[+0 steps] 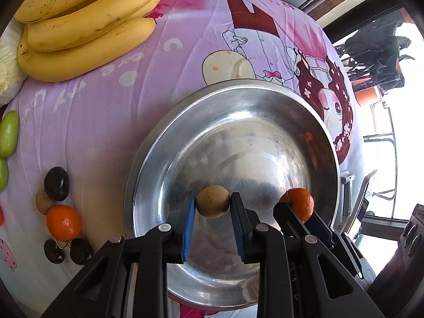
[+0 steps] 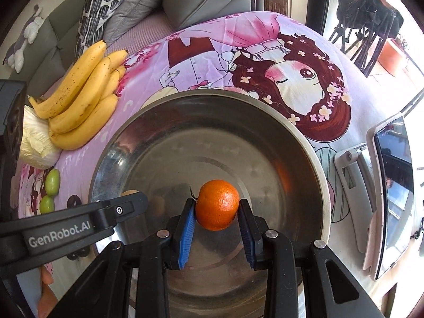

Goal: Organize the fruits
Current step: 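Open the right tool to drop the tangerine while the left tool releases the brown fruit into the bowl, then withdraw both open tools from the bowl toward the dark cherries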

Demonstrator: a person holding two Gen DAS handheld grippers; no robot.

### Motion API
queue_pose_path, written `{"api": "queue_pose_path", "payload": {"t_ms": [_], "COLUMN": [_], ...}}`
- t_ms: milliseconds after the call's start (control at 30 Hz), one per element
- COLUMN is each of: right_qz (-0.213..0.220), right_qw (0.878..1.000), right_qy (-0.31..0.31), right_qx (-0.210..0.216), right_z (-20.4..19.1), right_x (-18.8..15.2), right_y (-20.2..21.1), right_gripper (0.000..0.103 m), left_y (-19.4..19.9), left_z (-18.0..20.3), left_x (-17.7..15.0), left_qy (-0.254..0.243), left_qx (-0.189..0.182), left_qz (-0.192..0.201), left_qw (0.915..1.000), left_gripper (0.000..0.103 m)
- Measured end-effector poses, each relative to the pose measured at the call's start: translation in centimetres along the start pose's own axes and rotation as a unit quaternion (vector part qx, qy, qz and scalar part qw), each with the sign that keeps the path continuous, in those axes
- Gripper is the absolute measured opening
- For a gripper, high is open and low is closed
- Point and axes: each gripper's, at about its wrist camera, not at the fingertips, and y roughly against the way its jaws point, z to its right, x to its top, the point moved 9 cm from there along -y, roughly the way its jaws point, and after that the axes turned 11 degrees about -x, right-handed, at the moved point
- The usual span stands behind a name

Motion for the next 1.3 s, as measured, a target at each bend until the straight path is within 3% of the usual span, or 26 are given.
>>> {"api": "queue_pose_path", "payload": {"t_ms": [267, 333, 400, 467, 600, 700, 967, 1300], "right_qz": [0.0, 0.003, 0.007, 0.01, 0.015, 0.013, 0.02, 0.018], "right_qw": [1.0, 1.0, 1.0, 1.0, 1.0, 1.0, 0.999, 0.998], "right_qy": [-0.001, 0.0, 0.001, 0.001, 0.003, 0.01, 0.038, 0.062], "right_qx": [-0.006, -0.004, -0.005, -0.006, -0.004, -0.006, -0.003, 0.005], "right_z": [0.3, 0.3, 0.4, 0.4, 0.3, -0.1, -1.7, -3.6], "right_x": [0.1, 0.2, 0.4, 0.4, 0.3, 0.0, -1.0, -1.9], "right_y": [0.2, 0.4, 0.7, 1.0, 1.6, 1.6, 2.5, 2.7], "right_gripper": [0.036, 0.04, 0.048, 0.061, 0.062, 0.066, 0.072, 0.08], "left_y": [0.0, 0.5, 1.1, 1.7, 3.3, 4.6, 6.6, 8.0], "left_z": [0.7, 0.6, 0.5, 0.4, -0.6, -2.0, -6.3, -9.6], "left_x": [0.2, -0.1, -0.3, -0.5, -1.3, -1.8, -4.0, -4.7], "left_qy": [-0.002, 0.0, 0.001, 0.003, 0.014, 0.022, 0.06, 0.091], "left_qx": [0.003, 0.006, 0.011, 0.007, 0.019, 0.039, 0.043, 0.073], "left_qz": [0.006, 0.007, 0.015, 0.023, 0.045, 0.063, 0.1, 0.139], "left_qw": [1.0, 1.0, 0.9998, 0.9997, 0.9987, 0.997, 0.9923, 0.9834], "left_gripper": [0.028, 0.036, 0.045, 0.048, 0.066, 0.069, 0.083, 0.089]}}
